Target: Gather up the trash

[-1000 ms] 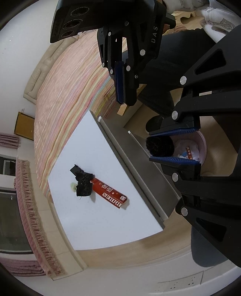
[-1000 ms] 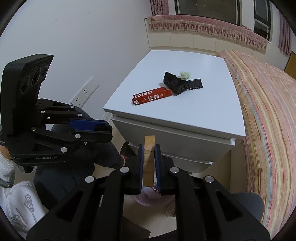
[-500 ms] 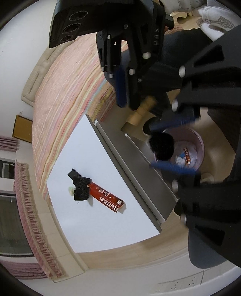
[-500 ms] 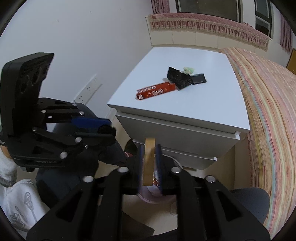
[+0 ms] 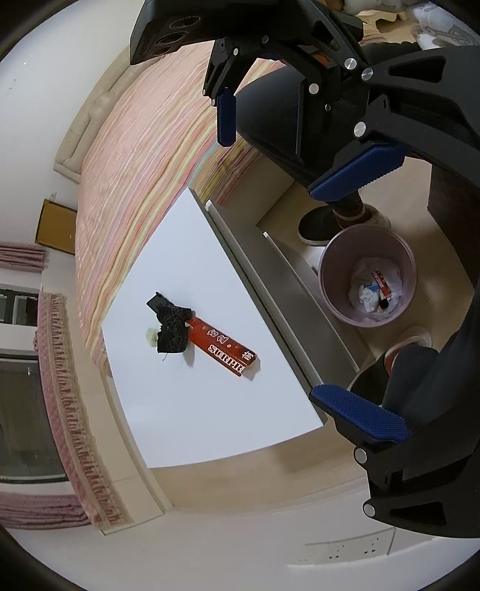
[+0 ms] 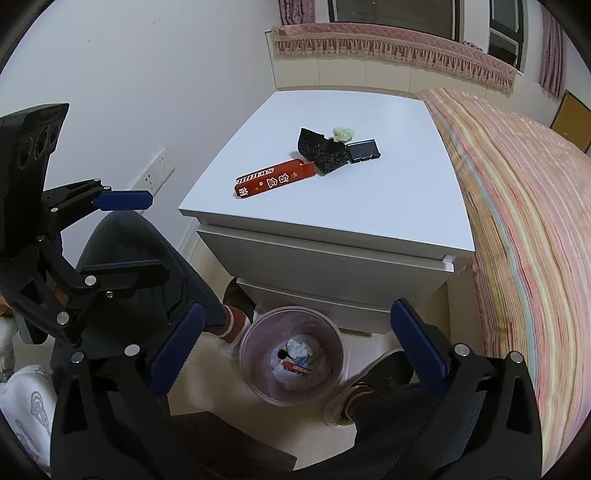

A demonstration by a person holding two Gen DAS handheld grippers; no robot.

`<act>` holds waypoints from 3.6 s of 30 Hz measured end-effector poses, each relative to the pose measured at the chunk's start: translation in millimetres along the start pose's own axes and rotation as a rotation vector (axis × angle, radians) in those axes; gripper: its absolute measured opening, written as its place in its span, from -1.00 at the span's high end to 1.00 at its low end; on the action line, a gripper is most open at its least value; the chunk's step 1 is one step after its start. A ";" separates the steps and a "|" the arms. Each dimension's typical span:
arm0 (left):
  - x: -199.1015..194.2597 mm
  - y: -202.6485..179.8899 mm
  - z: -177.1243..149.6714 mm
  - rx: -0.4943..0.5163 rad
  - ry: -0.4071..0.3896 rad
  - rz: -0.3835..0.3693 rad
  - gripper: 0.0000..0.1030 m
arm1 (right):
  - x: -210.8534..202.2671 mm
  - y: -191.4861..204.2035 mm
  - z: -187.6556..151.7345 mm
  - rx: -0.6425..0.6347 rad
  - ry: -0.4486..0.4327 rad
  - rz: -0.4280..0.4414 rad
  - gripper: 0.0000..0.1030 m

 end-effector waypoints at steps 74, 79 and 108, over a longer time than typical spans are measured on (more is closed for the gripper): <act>99.3 48.4 80.2 0.045 0.119 0.017 0.16 | 132.1 -118.3 103.1 -0.053 0.100 -0.065 -0.94; 101.2 52.7 84.7 0.043 0.113 0.022 0.44 | 142.5 -122.7 109.8 -0.061 0.088 -0.061 -0.94; 102.1 64.6 94.3 -0.008 0.101 0.009 0.66 | 144.7 -99.5 126.1 -0.170 0.022 0.015 0.00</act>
Point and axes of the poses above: each gripper's, at about its wrist camera, not at the fingertips, and x roughly the way its jaws point, y to its left, z to its top, the point moved 8 cm from there along x, roughly the way its jaws point, and after that the axes turned 12 degrees about -x, right-handed, at the moved point
